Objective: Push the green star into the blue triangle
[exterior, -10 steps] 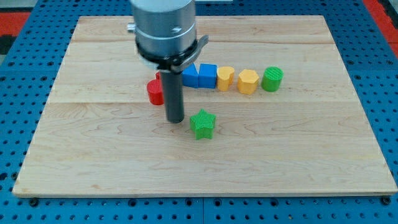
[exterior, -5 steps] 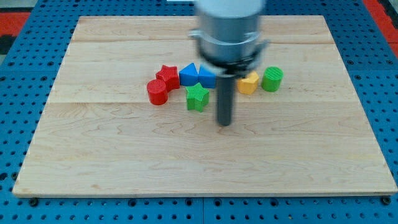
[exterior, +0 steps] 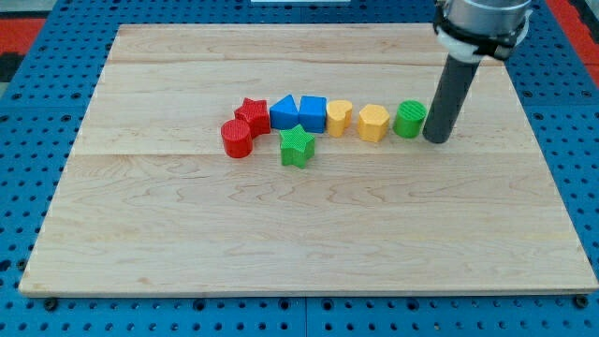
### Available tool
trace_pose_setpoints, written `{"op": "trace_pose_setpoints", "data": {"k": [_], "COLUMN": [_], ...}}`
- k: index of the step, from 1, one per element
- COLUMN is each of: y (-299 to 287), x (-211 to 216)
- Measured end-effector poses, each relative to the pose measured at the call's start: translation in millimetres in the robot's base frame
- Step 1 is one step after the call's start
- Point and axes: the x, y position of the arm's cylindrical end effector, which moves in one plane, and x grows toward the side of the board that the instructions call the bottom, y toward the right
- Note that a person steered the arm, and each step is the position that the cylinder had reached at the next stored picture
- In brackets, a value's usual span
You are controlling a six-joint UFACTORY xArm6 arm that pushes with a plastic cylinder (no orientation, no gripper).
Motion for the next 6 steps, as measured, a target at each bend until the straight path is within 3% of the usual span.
{"op": "trace_pose_setpoints", "data": {"k": [1, 2, 3, 4, 5, 6], "y": [-9.7, -90.6, -166.5, -169.4, -155.6, -52.3], "x": [52.2, 80.7, 63.8, 18.7, 19.9, 30.7]}}
